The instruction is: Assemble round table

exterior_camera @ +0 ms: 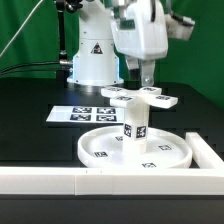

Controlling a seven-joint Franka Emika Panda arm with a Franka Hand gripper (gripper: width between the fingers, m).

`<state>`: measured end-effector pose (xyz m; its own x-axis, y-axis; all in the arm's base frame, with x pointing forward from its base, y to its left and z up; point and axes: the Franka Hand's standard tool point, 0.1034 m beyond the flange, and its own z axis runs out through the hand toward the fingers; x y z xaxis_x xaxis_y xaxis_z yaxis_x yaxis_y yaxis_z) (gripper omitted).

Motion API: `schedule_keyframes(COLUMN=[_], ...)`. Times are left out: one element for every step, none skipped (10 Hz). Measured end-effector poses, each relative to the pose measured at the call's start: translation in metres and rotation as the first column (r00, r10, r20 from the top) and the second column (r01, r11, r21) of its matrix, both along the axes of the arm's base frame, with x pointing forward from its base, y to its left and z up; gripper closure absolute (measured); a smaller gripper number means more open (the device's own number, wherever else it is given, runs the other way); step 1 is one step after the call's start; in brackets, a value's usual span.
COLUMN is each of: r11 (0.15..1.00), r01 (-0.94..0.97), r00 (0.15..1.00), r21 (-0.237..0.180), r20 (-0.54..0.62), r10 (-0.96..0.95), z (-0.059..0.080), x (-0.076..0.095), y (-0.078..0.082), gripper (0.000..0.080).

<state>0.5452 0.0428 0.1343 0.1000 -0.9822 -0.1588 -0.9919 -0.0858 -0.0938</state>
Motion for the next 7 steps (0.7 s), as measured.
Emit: schedule_keyframes(r11=[0.999, 0.992, 0.969, 0.912, 0.874, 0.791, 0.693], r01=[-0.044, -0.127, -0.245, -0.402, -0.478, -0.602, -0.710], r00=[0.999, 0.992, 0.969, 0.914, 0.875, 0.792, 0.694], r21=[-0.006, -0.014, -0.035, -0.075, -0.087, -0.109, -0.126], r20=[0.004, 0.017, 0.029, 0.032, 0.036, 0.044, 0.048], r10=[0.044, 0.128, 0.246, 0.405, 0.482, 0.609, 0.719], z=[-0.0022, -0.0027, -0.0035, -0.0059, -0.0059, -0.0058, -0.0078], x=[-0.0004, -0.0006, -0.0004, 0.0018, 0.0037, 0.0048, 0.0046], y=[-0.0003, -0.0003, 0.0000, 0.0024, 0.0034, 0.0045, 0.0074], gripper=[0.0151, 0.0151, 0.0151, 0.0151, 0.0151, 0.0151, 0.0151])
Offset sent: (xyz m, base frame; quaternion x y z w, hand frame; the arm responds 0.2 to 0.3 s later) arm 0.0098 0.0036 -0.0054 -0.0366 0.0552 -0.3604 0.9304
